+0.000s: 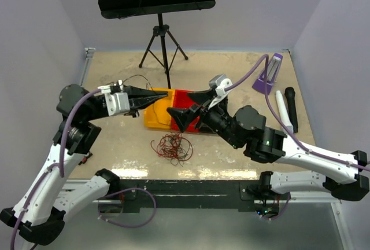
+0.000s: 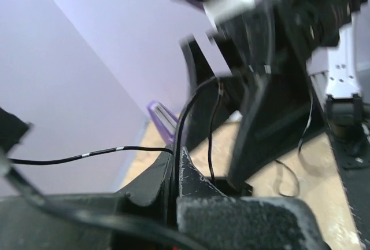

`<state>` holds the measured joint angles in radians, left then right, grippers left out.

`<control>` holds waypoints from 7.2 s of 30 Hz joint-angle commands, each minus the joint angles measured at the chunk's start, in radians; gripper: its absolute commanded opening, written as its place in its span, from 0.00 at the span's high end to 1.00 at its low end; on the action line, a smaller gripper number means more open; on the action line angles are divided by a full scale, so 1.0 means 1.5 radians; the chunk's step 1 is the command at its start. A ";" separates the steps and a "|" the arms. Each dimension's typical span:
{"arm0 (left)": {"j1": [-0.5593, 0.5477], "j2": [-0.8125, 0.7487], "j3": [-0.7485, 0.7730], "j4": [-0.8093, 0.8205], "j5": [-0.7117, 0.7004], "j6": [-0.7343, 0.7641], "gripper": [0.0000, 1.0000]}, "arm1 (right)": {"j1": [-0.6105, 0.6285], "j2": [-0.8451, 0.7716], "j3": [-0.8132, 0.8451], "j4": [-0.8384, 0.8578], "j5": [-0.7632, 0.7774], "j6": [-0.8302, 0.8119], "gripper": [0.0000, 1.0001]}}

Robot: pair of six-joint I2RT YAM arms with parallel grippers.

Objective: Untangle the cables
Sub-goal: Place the cable in the bin.

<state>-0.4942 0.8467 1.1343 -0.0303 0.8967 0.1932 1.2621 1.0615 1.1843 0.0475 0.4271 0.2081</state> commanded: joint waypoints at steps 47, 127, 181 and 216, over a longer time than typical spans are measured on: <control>-0.001 0.006 0.095 0.101 0.099 -0.222 1.00 | 0.002 0.169 0.008 0.376 -0.063 -0.216 0.31; -0.004 -0.141 -0.052 -0.213 -0.093 0.096 0.00 | -0.369 0.035 0.060 -0.063 0.046 -0.135 1.00; -0.047 0.017 0.067 0.041 -0.101 0.246 1.00 | -0.315 -0.013 -0.083 -0.015 -0.445 -0.040 0.57; -0.046 -0.046 0.043 -0.165 -0.130 0.224 0.00 | -0.315 -0.038 -0.020 -0.031 -0.071 0.020 1.00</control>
<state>-0.5587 0.7799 1.1866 -0.2062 0.7013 0.4976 0.7910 0.9955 1.1126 0.0387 0.0666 0.2249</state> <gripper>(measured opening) 0.979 0.007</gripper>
